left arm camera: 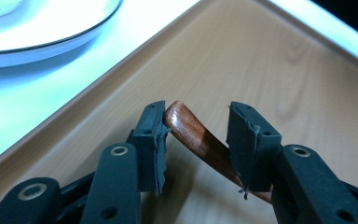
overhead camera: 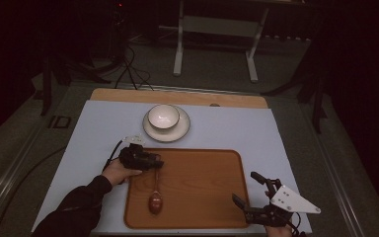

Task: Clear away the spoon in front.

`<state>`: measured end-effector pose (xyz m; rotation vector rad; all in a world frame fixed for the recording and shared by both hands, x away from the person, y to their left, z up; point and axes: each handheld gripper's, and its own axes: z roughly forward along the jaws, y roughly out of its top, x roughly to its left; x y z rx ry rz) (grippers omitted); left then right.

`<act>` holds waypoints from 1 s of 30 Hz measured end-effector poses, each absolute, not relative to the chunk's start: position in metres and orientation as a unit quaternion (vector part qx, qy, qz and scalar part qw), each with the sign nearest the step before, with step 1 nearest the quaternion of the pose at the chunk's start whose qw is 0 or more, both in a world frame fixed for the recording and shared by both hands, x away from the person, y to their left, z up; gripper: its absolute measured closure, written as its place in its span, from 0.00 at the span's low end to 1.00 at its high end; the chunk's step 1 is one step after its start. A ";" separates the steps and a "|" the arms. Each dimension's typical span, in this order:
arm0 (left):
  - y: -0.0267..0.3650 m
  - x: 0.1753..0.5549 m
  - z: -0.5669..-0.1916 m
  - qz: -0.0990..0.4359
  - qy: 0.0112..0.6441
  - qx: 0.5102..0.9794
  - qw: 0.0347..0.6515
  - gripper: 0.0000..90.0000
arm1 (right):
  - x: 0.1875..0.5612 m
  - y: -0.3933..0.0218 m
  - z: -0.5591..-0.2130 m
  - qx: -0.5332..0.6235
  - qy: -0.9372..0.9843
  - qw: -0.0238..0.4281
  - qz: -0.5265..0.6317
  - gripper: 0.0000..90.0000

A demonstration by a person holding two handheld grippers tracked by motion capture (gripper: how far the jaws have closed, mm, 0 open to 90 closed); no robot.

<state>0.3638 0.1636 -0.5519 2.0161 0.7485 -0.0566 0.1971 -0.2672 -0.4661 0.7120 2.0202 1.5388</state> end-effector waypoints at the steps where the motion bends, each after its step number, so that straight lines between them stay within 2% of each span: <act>1: 0.164 0.364 -0.553 -0.020 0.308 0.825 0.474 0.63 | 0.197 -0.267 -0.466 0.260 0.743 0.250 0.564 0.14; 17: 0.167 0.365 -0.551 0.017 0.322 0.820 0.472 0.54 | 0.198 -0.266 -0.466 0.258 0.746 0.245 0.563 0.14; 24: 0.169 0.361 -0.536 0.020 0.315 0.810 0.494 0.54 | 0.198 -0.265 -0.466 0.257 0.745 0.246 0.564 0.14; 30: 0.165 0.352 -0.514 0.015 0.310 0.803 0.508 0.48 | 0.198 -0.265 -0.466 0.258 0.745 0.247 0.563 0.14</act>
